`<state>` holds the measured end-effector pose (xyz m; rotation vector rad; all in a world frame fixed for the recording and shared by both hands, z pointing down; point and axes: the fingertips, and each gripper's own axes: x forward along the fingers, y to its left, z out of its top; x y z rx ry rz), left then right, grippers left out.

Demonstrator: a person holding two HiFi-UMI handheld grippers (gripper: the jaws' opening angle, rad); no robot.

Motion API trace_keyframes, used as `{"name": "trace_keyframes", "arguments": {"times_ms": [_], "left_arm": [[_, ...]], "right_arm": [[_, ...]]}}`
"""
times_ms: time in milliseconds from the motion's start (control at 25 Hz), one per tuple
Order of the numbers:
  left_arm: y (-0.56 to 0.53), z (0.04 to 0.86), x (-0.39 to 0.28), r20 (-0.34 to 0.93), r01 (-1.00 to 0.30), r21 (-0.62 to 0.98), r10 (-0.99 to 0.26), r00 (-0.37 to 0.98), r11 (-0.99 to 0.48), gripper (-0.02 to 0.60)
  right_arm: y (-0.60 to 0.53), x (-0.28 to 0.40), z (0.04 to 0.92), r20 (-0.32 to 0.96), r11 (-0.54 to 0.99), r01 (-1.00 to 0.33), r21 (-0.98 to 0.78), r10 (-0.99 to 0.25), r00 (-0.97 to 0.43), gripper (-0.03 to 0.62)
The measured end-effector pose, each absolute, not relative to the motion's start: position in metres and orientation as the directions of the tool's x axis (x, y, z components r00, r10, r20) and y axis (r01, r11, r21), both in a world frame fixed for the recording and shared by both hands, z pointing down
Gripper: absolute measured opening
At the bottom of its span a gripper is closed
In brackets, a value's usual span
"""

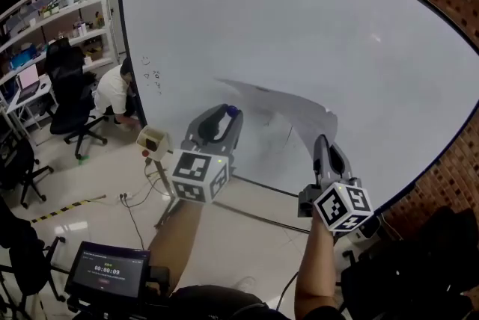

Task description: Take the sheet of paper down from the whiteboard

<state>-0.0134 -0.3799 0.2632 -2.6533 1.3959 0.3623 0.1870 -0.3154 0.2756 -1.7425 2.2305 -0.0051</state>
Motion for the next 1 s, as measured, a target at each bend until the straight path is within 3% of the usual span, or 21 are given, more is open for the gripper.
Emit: {"name": "trace_keyframes", "arguments": {"times_ms": [400,640,1000], "left_arm": [[-0.321,0.36,-0.059,-0.179,-0.773,0.078,-0.771,0.611,-0.63,0.123],[-0.296,0.405,-0.063,-0.135,-0.757,0.079,-0.76,0.636,-0.648,0.123],[-0.207,0.411,-0.051,-0.143,-0.776,0.063,-0.775,0.616,-0.628,0.124]], "right_arm": [[-0.232,0.149,0.371,-0.06,0.059,-0.99,-0.131,-0.997,-0.051,0.012],[-0.192,0.144,0.409,-0.051,-0.071,-0.996,-0.051,-0.996,0.073,0.012],[-0.114,0.146,0.424,-0.019,-0.068,-0.998,-0.016,-0.998,0.068,0.012]]}}
